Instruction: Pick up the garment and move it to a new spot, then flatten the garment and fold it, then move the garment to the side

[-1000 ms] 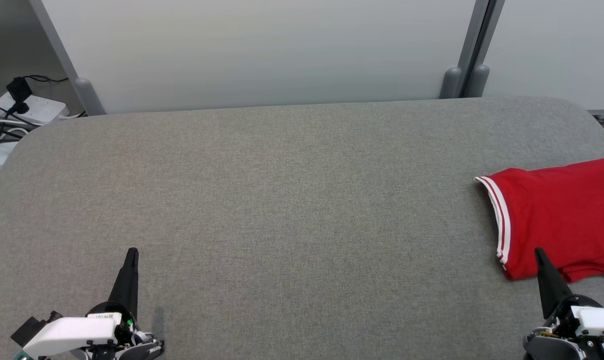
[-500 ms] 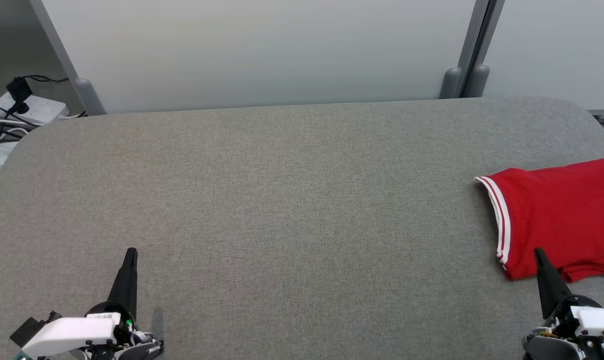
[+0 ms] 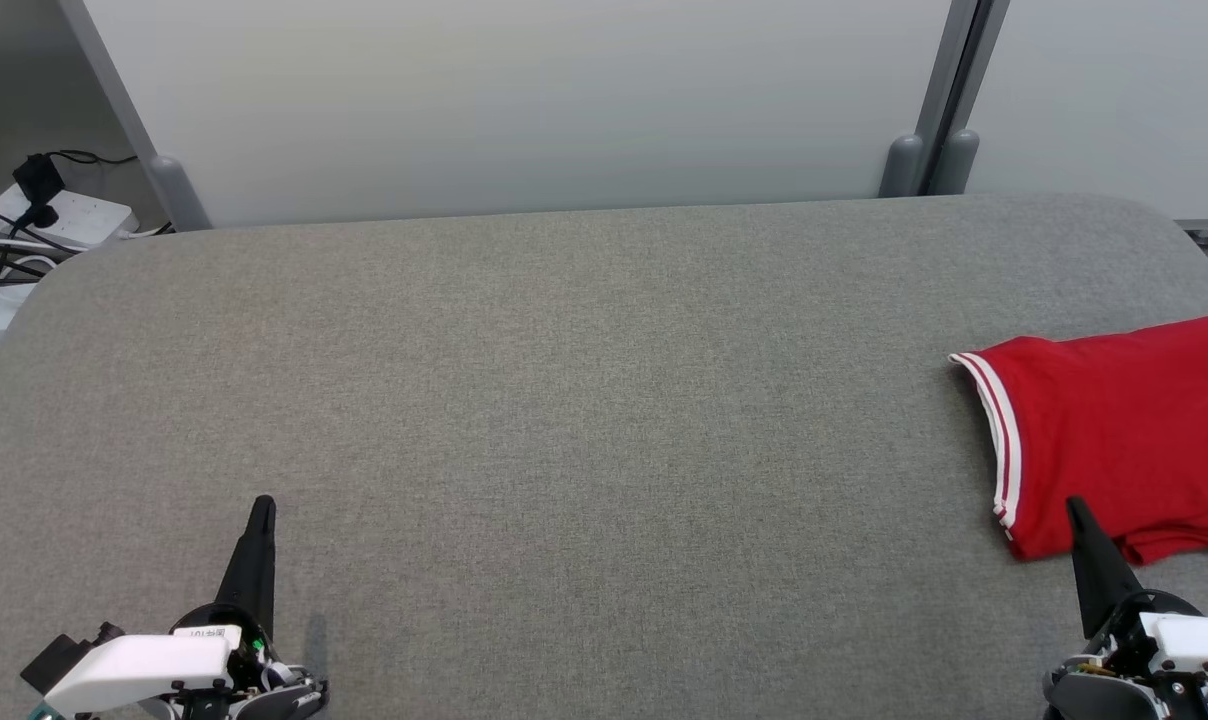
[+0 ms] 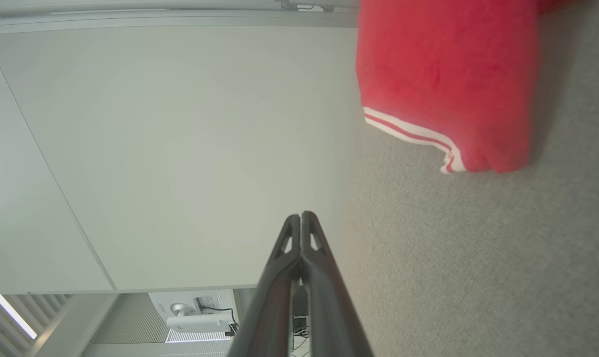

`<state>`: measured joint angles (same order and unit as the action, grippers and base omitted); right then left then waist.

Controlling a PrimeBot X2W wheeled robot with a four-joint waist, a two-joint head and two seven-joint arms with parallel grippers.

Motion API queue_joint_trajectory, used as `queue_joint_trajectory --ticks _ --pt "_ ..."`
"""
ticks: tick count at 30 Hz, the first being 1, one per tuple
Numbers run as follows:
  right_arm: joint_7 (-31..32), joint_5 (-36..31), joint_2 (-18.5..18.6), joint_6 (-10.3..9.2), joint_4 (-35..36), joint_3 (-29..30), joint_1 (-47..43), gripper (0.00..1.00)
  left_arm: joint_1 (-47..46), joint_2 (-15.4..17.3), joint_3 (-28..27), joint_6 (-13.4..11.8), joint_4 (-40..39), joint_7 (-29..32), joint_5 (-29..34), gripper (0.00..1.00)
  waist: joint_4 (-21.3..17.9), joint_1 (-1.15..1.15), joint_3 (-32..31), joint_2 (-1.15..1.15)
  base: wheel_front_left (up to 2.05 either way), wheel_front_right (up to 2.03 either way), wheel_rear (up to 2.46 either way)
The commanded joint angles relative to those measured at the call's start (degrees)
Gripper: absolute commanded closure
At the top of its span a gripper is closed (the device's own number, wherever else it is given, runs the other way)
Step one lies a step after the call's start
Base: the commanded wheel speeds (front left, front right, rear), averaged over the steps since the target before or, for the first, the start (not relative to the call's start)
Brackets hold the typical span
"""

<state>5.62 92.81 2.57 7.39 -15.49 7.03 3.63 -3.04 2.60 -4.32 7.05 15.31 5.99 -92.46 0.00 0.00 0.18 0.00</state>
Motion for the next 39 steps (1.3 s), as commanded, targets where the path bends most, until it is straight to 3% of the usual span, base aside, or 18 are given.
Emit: queue_joint_trajectory --ticks 1,39 --pt "0.46 -0.22 0.7 0.1 1.49 -1.01 2.51 1.0 -3.13 0.53 -1.89 0.44 -1.27 0.25 0.04 1.0 0.0 0.0 0.0 0.0 0.0 0.0 0.0" --pt "0.65 -0.43 0.54 0.1 1.48 -0.77 2.53 1.0 -3.14 0.42 -2.05 0.44 -1.27 0.38 0.17 1.0 0.0 0.0 0.0 0.0 0.0 0.0 0.0"
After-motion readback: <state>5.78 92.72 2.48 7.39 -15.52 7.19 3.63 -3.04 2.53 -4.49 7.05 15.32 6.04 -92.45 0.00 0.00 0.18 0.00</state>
